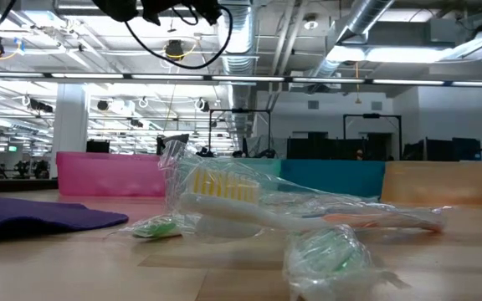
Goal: Pick & Place Toothbrushes
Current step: Put the blue toothbrush into the red bin
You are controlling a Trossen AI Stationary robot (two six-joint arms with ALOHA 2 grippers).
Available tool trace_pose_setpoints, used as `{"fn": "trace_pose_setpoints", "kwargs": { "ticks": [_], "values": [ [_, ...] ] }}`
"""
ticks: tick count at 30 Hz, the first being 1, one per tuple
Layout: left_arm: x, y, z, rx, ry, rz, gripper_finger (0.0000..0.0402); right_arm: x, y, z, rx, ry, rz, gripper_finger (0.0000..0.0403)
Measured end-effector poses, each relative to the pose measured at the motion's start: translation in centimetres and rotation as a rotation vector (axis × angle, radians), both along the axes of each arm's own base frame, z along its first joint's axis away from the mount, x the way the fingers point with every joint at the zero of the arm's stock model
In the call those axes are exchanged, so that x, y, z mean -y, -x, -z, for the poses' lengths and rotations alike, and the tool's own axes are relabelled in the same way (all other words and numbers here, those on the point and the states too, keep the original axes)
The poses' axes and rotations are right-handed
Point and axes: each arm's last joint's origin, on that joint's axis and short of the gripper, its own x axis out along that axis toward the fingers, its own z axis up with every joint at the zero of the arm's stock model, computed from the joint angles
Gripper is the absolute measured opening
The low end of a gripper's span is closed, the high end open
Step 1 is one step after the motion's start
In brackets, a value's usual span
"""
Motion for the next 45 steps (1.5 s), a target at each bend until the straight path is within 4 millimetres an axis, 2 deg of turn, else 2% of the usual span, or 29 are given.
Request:
{"fn": "trace_pose_setpoints", "kwargs": {
  "ticks": [12, 16, 21, 22, 32, 38, 45],
  "values": [
    [0.0, -0.1, 0.1, -0.002, -0.026, -0.004, 0.0168, 0.0, 0.0, 0.0, 0.002, 0.000, -0.001, 0.0015],
    [0.0, -0.3, 0.4, -0.015, -0.033, 0.022, 0.0127, 0.0, 0.0, 0.0, 0.001, 0.000, 0.000, 0.0014],
    [0.0, -0.7, 1.0, -0.035, -0.038, 0.066, 0.0033, 0.0, 0.0, 0.1, -0.011, 0.008, 0.004, 0.0015],
    [0.0, -0.8, 1.1, -0.036, -0.037, 0.066, 0.0029, -0.1, 0.0, 0.1, -0.016, 0.011, 0.002, 0.0015],
    [0.1, -0.8, 1.0, -0.016, -0.105, 0.071, 0.0019, -0.5, -0.1, 0.1, -0.008, -0.001, -0.012, 0.0044],
    [0.2, -0.8, 1.0, -0.012, -0.111, 0.078, 0.0017, -0.5, -0.1, 0.1, -0.006, -0.002, -0.015, 0.0043],
    [0.2, -0.7, 0.8, -0.007, -0.115, 0.079, 0.0017, -0.5, -0.1, 0.1, 0.032, -0.130, -0.014, 0.0051]
  ]
}}
